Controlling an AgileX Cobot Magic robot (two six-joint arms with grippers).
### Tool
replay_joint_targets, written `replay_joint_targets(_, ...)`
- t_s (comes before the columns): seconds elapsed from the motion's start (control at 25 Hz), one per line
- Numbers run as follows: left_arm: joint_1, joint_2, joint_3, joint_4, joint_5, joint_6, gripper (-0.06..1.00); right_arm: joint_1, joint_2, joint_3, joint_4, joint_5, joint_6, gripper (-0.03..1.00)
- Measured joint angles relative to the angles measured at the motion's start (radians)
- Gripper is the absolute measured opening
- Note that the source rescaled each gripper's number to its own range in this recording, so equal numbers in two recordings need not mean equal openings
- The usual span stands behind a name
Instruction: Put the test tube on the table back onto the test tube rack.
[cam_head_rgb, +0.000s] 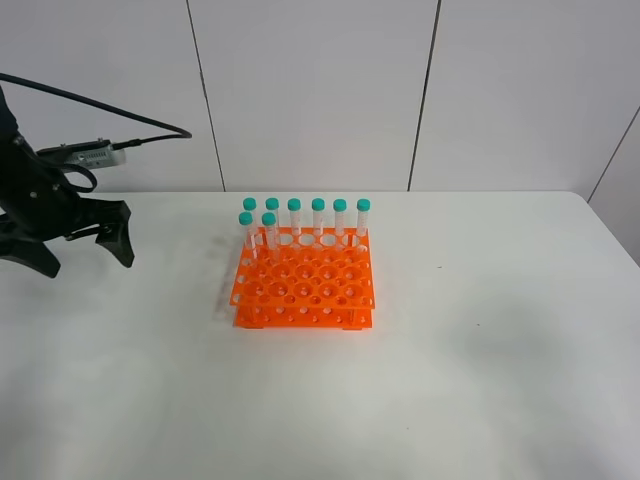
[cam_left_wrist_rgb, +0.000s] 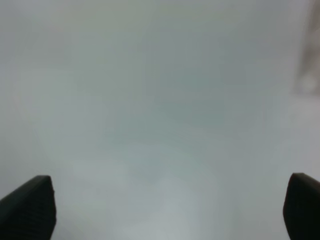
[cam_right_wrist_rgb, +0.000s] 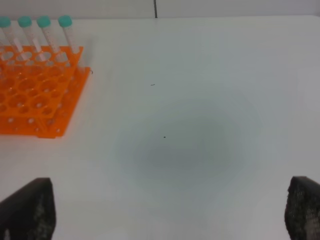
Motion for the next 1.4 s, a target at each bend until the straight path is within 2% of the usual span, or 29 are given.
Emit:
replay_joint_targets(0.16,0.015,-0.026,0.016,0.029,0.073,0.000,1.00,0.000,0.000,0.000,0.000,0.000,0.000,1.00)
replay_joint_targets(0.44,0.015,-0.250,0.198,0.033,0.069,0.005,1.00,0.000,0.000,0.000,0.000,0.000,0.000,1.00)
replay_joint_targets(0.84,0.015,-0.798,0.544,0.034,0.029,0.032,1.00,0.000,0.000,0.000,0.000,0.000,0.000,1.00)
replay_joint_targets(1.04,0.015,-1.175,0.723,0.034,0.046,0.044,1.00,0.000,0.000,0.000,0.000,0.000,0.000,1.00)
replay_joint_targets(1.4,0.015,-1.591,0.733,0.034,0.054,0.045,1.00,0.000,0.000,0.000,0.001,0.000,0.000,1.00)
